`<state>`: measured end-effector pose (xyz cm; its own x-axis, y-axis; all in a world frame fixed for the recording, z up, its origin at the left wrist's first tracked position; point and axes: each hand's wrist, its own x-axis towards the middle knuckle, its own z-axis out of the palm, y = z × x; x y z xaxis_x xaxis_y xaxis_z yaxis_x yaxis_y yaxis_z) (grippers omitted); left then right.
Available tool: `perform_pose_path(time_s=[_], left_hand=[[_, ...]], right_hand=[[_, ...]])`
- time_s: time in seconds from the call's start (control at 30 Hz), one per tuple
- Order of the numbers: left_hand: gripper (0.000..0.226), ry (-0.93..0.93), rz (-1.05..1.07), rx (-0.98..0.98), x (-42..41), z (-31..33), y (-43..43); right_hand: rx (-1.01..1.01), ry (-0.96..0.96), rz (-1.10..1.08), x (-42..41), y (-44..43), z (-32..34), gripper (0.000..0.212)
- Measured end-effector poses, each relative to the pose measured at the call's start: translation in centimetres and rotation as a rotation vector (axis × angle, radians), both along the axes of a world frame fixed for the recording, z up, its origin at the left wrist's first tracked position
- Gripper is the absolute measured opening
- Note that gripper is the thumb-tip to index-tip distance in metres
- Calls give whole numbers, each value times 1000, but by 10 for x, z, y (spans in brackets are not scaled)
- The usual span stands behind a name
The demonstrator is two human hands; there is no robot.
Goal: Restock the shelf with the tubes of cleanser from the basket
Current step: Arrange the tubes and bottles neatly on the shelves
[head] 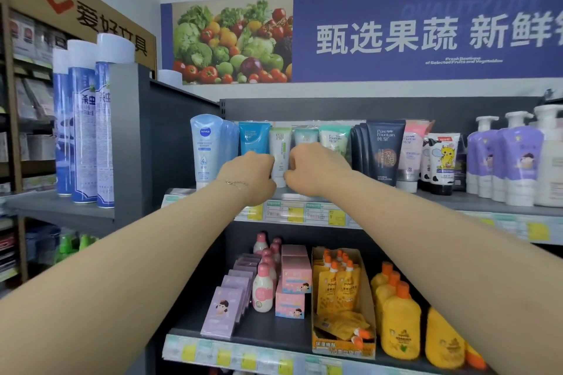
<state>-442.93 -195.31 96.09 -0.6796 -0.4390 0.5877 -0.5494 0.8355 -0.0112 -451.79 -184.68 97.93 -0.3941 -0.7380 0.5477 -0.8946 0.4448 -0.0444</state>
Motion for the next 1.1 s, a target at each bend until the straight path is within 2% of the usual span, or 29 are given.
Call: perform_pose_path(time_s=[0.33,0.67,0.77,0.9,1.1], left_hand=[[22,-96,100,7,36,-26,2],[17,45,216,-47,56,-20,-57],[31,74,198,48,60,-19,-86],[49,179,65,191,61,-19,-126],[66,285,-146,572,47,-9,-165]], right_hand=[[5,-115,38,16,4,-40,22],[-43,-76,7,32,-39,-28,20],[-67,-109,-6,31,-68,-26,19],[-120,-168,2,32,-108,-29,25],[-210,-464,114,28,-159,-30,25]])
